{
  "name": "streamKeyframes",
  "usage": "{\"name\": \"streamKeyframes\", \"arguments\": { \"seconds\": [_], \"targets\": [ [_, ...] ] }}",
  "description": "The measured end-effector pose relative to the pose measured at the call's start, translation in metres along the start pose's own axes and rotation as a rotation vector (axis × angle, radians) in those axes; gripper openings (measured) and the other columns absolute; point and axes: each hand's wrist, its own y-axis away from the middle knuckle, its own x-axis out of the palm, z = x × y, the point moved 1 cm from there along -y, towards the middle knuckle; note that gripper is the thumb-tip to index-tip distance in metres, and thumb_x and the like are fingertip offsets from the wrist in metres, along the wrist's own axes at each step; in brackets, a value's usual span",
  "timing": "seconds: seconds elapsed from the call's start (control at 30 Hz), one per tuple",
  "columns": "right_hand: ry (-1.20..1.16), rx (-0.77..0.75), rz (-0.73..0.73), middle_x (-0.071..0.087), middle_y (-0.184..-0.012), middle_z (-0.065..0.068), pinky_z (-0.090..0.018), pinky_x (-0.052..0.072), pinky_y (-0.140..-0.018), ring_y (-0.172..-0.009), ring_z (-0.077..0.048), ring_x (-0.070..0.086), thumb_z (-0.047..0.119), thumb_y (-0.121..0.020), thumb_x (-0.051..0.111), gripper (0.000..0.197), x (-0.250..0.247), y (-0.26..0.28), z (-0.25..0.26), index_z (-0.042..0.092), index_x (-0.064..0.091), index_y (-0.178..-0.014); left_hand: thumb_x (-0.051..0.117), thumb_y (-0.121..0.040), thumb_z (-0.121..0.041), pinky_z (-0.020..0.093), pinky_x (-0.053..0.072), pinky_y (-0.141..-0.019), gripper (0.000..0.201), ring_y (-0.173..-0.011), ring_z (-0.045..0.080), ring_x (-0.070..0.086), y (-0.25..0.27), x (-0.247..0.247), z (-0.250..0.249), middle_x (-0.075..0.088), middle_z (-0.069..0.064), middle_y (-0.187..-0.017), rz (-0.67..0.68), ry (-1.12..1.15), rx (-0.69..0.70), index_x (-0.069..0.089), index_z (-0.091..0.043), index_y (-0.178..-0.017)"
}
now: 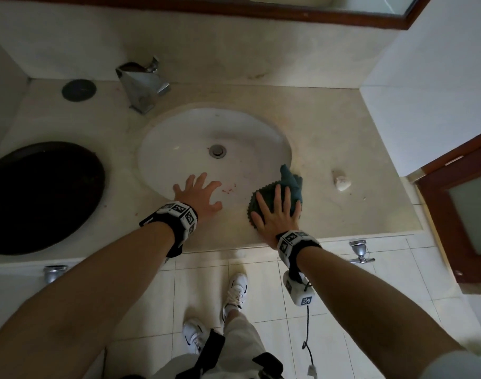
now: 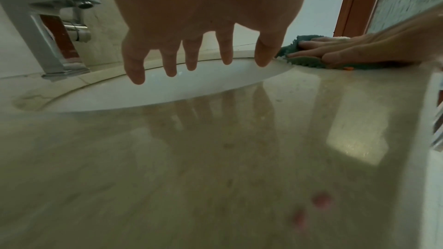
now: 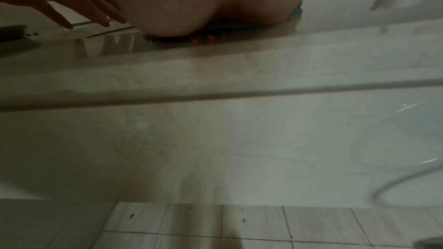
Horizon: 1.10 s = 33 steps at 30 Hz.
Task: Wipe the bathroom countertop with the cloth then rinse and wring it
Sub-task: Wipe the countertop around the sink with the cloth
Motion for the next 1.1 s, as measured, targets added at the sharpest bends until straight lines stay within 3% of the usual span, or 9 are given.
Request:
{"name": "streamKeyframes", "arguments": {
  "seconds": [0.07, 0.2, 0.63, 0.93, 1.1],
  "targets": [
    [-0.024, 0.02, 0.023, -0.017, -0.161, -0.005, -0.06, -0.009, -0.114, -0.146, -0.032, -0.019, 0.063, -0.094, 0.016, 0.06, -0.005, -0.011, -0.016, 0.046, 0.0, -0.15, 0.04, -0.091, -0.055, 0.061, 0.01, -0.113, 0.059, -0.148, 0.029, -0.001, -0.009, -0.001, -0.009, 0.0, -0.001, -0.162, 0.01, -0.001, 0.014, 0.02, -0.043, -0.145],
    [-0.028, 0.007, 0.09, -0.02, -0.16, 0.001, -0.057, -0.012, -0.115, -0.147, -0.026, -0.02, 0.061, -0.096, 0.014, 0.057, -0.017, -0.037, -0.043, 0.05, -0.002, -0.149, 0.039, -0.091, -0.055, 0.06, 0.009, -0.114, 0.059, -0.148, 0.028, -0.001, -0.031, -0.003, -0.025, -0.001, -0.002, -0.162, 0.021, -0.014, 0.024, 0.02, -0.044, -0.145],
    [-0.01, 0.028, 0.122, -0.019, -0.161, 0.003, -0.051, -0.011, -0.118, -0.147, -0.022, -0.018, 0.054, -0.099, 0.012, 0.058, -0.05, -0.126, -0.094, 0.04, -0.008, -0.151, 0.037, -0.091, -0.059, 0.062, 0.011, -0.113, 0.06, -0.148, 0.029, 0.002, -0.109, -0.022, -0.061, -0.001, -0.003, -0.162, 0.071, -0.01, 0.039, 0.018, -0.045, -0.145],
    [-0.042, 0.049, 0.094, -0.017, -0.161, 0.001, -0.042, -0.007, -0.119, -0.148, -0.019, -0.016, 0.048, -0.101, 0.012, 0.062, -0.045, -0.118, -0.092, 0.025, -0.01, -0.153, 0.038, -0.091, -0.058, 0.062, 0.011, -0.113, 0.06, -0.148, 0.029, 0.001, -0.102, -0.019, -0.055, -0.001, -0.003, -0.162, 0.073, -0.008, 0.046, 0.018, -0.044, -0.146],
    [-0.047, 0.054, 0.085, -0.016, -0.161, 0.001, -0.042, -0.006, -0.119, -0.148, -0.018, -0.014, 0.047, -0.101, 0.012, 0.061, -0.034, -0.083, -0.09, 0.026, -0.009, -0.153, 0.038, -0.091, -0.057, 0.061, 0.009, -0.113, 0.058, -0.148, 0.028, 0.0, -0.085, -0.011, -0.047, 0.0, -0.002, -0.162, 0.064, 0.005, 0.054, 0.02, -0.044, -0.145]
  ]
}}
